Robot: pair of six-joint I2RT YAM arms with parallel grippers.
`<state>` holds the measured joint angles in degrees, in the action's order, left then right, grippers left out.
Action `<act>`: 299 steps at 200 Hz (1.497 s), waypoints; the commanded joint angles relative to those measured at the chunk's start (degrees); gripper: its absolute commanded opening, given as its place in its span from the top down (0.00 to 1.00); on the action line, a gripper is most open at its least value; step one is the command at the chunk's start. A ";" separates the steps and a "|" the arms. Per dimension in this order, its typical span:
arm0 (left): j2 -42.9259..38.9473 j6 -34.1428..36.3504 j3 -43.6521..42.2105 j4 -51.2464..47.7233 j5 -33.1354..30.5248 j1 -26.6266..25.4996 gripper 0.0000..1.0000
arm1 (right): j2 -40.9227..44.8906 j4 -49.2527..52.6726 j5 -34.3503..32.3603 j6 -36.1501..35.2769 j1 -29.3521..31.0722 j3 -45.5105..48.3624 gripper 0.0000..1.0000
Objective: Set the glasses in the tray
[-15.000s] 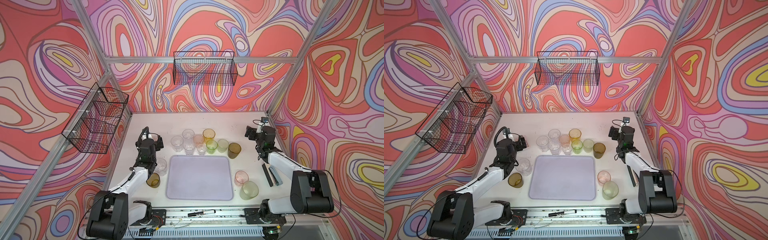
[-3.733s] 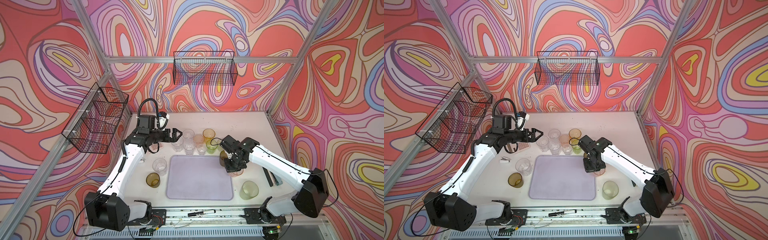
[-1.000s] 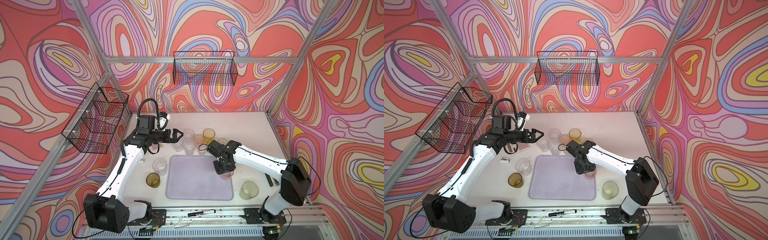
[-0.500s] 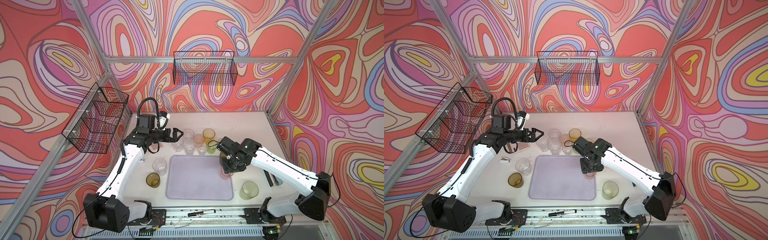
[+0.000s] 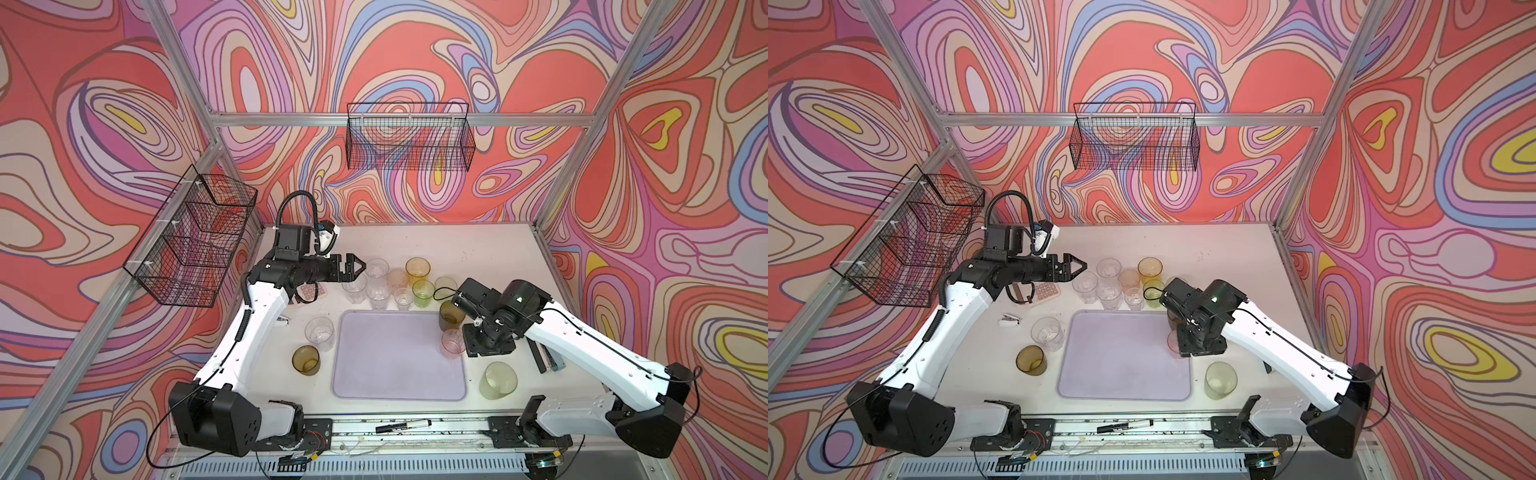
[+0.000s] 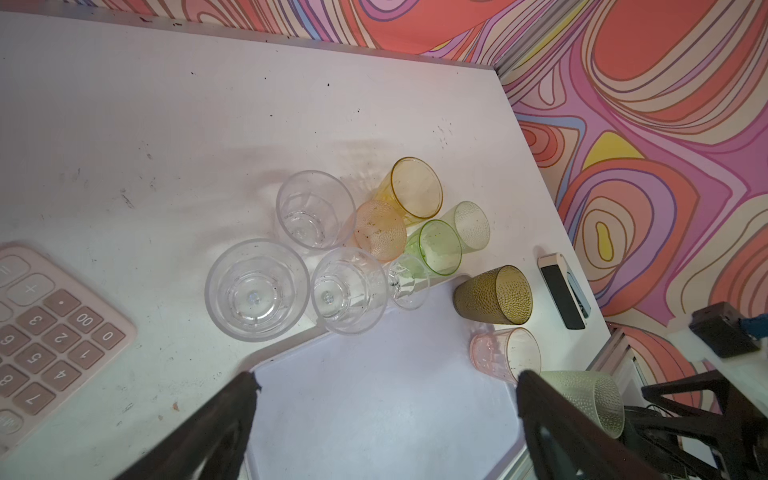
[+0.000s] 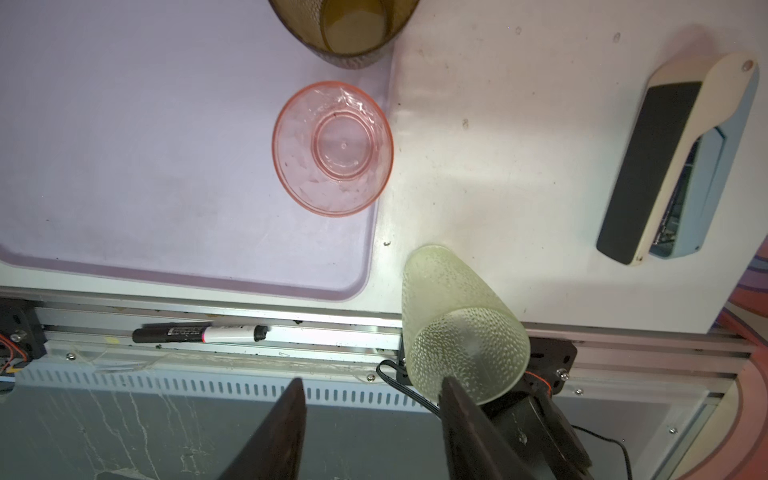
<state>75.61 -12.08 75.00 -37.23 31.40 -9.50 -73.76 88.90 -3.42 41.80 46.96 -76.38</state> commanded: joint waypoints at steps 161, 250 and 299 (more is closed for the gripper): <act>1.46 0.44 0.94 -1.40 0.06 -0.24 0.00 | 8.97 -6.74 5.43 9.65 1.02 19.29 0.66; 1.77 -0.14 0.54 -0.34 1.31 -0.26 0.00 | 7.90 -9.35 5.34 10.23 1.49 21.88 0.72; 2.08 1.09 1.90 -1.55 0.17 -0.23 0.00 | 6.99 -9.45 4.70 10.04 1.71 21.98 0.75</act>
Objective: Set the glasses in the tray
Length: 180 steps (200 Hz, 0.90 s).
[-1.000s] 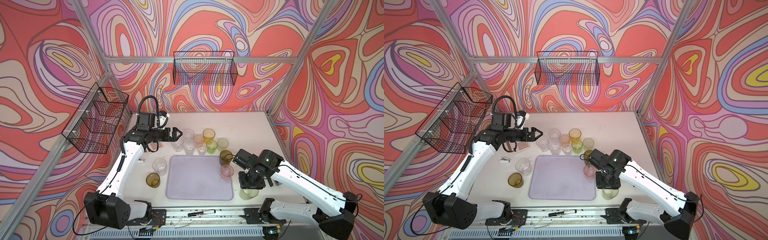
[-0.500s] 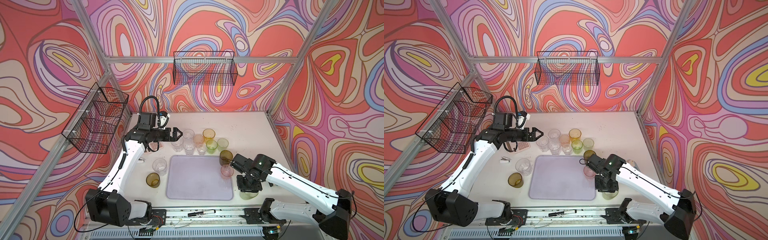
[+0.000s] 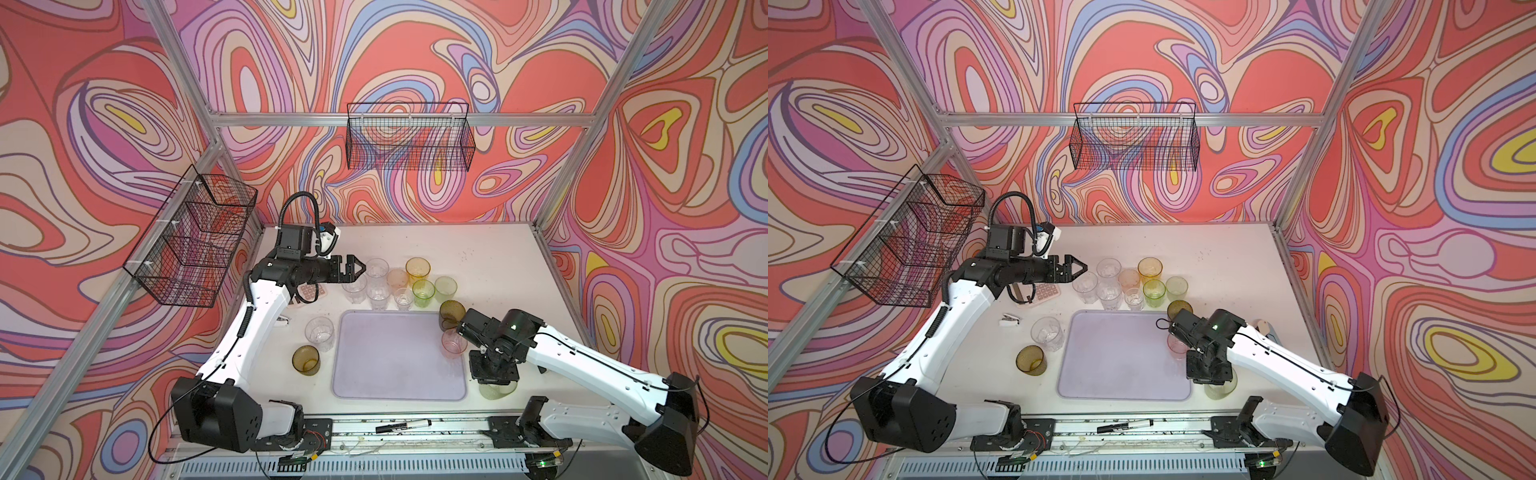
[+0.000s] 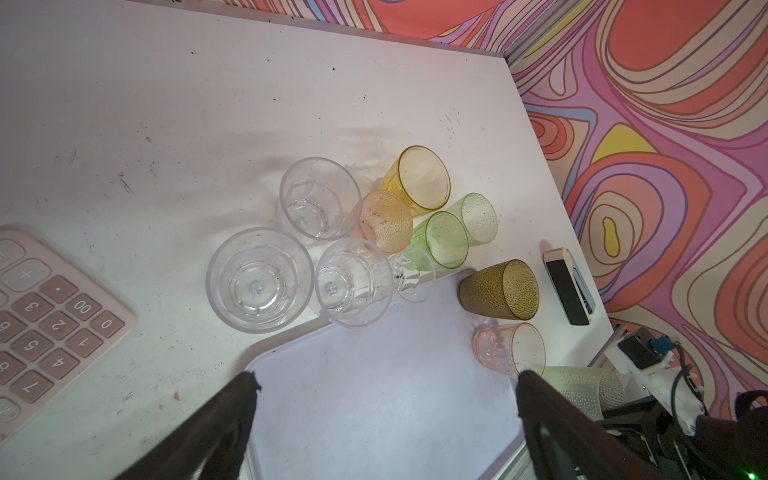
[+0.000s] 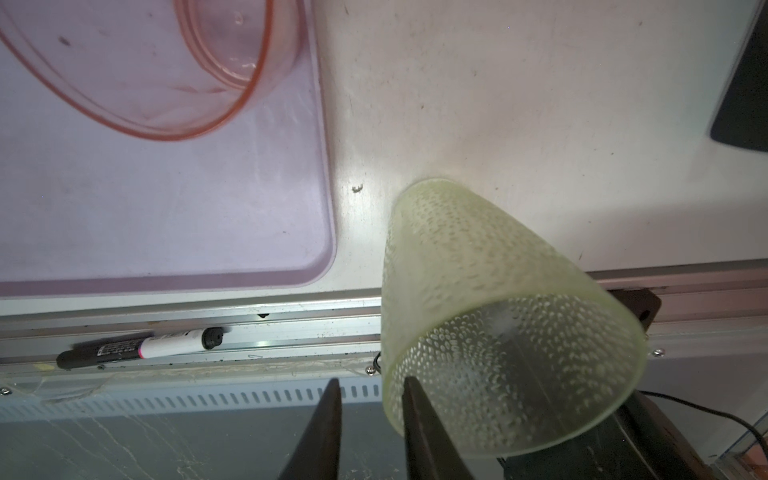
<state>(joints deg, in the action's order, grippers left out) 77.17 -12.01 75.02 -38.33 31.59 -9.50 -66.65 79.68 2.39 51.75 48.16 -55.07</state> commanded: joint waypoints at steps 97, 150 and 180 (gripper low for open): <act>1.14 0.67 1.53 -0.13 0.84 -0.17 0.00 | 0.11 -0.49 -2.15 0.15 0.54 1.54 0.84; 0.60 0.61 0.96 0.05 0.63 -0.17 0.00 | -0.01 0.21 -2.90 -0.33 0.59 0.51 0.91; 1.09 0.54 1.06 -0.10 0.99 -0.15 0.00 | -0.28 0.56 -3.13 -0.51 0.53 0.31 0.95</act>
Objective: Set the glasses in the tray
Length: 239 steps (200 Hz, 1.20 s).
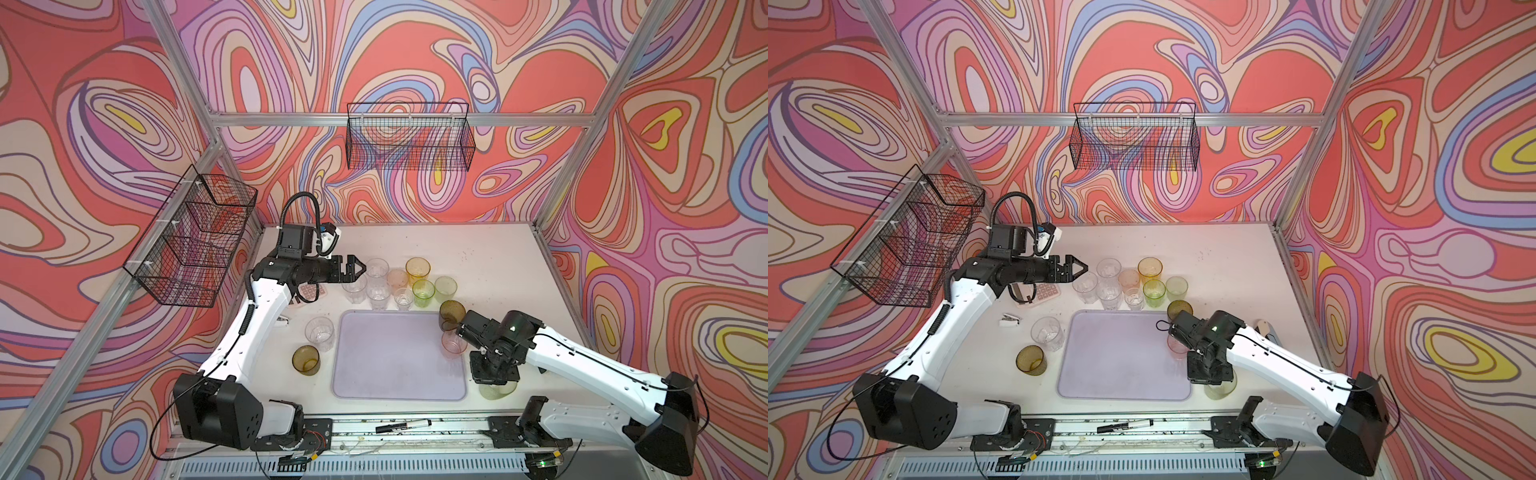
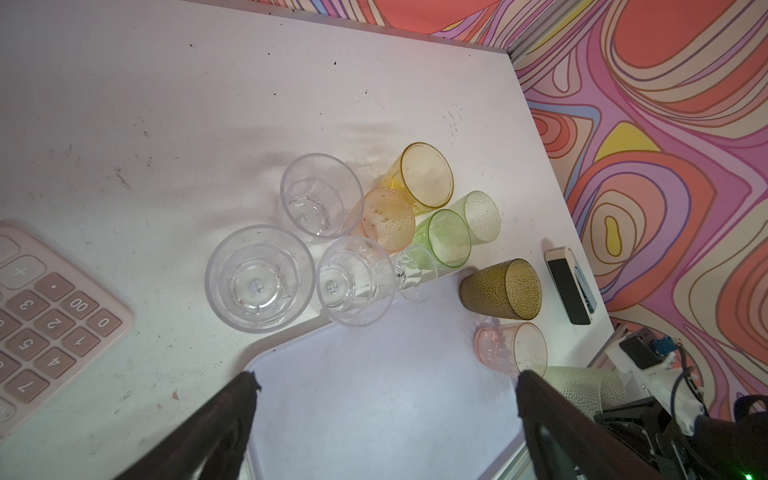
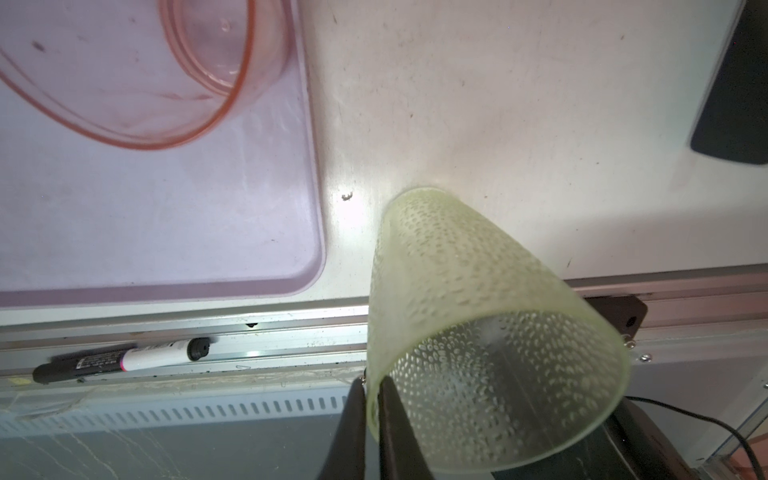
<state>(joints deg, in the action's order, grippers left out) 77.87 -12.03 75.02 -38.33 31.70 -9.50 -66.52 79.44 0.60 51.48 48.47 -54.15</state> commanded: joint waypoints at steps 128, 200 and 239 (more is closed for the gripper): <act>-0.26 0.78 0.83 -0.25 0.84 -0.17 0.00 | -0.67 4.82 -2.18 0.50 1.12 -7.03 1.00; 0.01 0.87 0.74 -0.43 0.82 -0.17 0.00 | -4.55 5.73 -3.28 1.43 4.67 -12.01 1.00; 0.17 0.85 0.70 -0.36 0.90 -0.17 0.00 | -6.28 4.68 -3.26 1.69 6.65 -13.30 1.00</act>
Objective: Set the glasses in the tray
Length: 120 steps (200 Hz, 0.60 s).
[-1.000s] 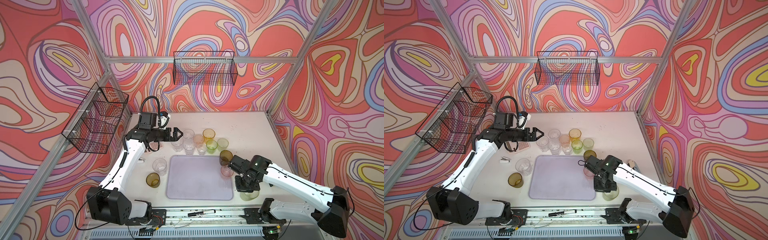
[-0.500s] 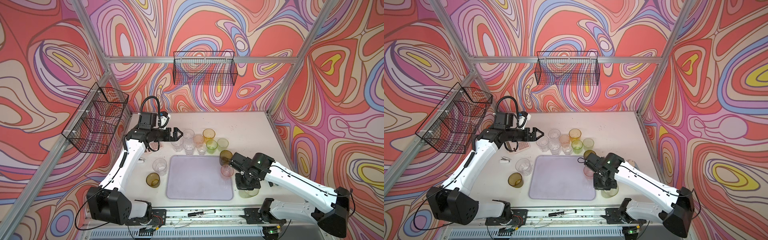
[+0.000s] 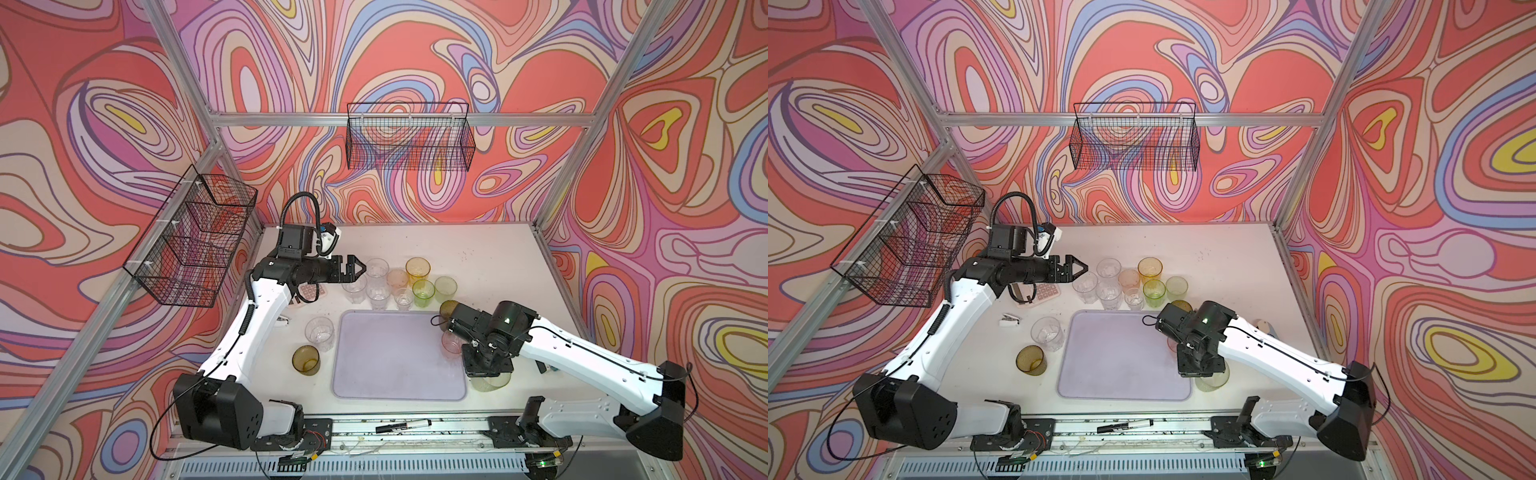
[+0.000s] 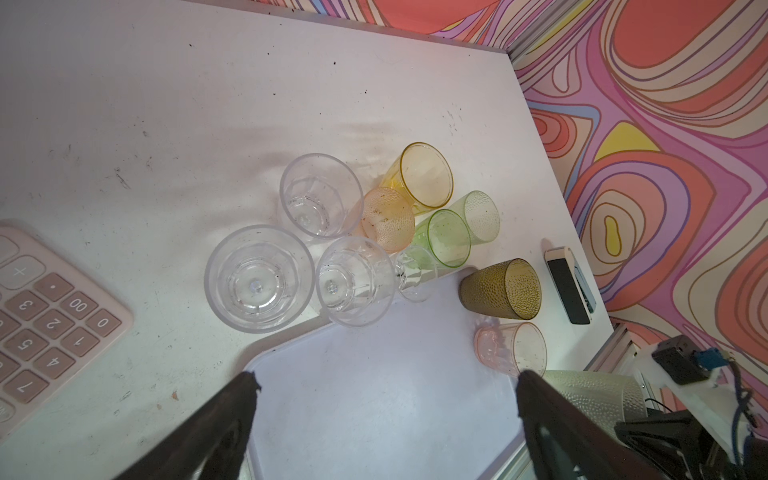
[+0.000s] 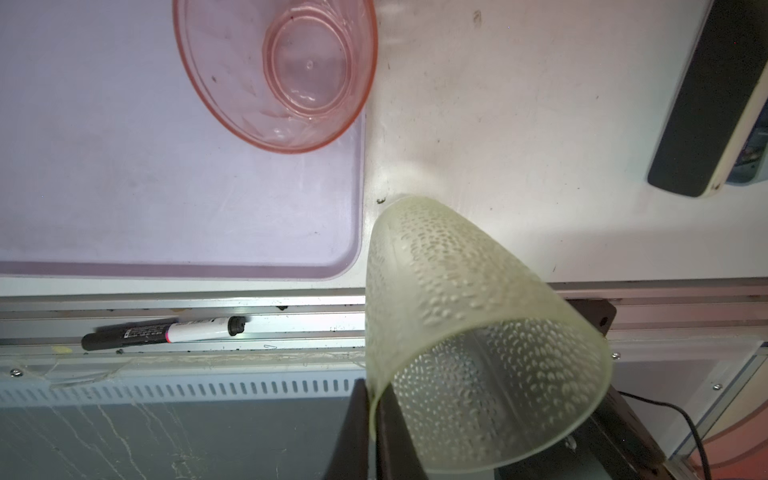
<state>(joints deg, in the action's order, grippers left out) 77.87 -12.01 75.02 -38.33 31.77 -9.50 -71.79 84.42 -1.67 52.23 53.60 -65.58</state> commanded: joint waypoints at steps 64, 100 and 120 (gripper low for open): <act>0.62 0.66 0.74 -0.39 1.01 -0.14 0.00 | -4.79 -2.16 -1.13 -0.10 5.32 -3.99 1.00; 0.53 0.89 0.57 -0.17 1.10 -0.17 0.00 | -7.37 -2.94 -1.05 -1.72 6.22 -5.32 1.00; 0.58 0.85 0.39 -0.05 1.19 -0.10 0.00 | -8.40 -3.38 -1.08 -2.38 6.90 -5.69 1.00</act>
<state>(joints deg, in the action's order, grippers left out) 77.89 -12.01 75.02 -38.33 31.97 -9.50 -79.02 81.73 -1.78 51.22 59.42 -69.76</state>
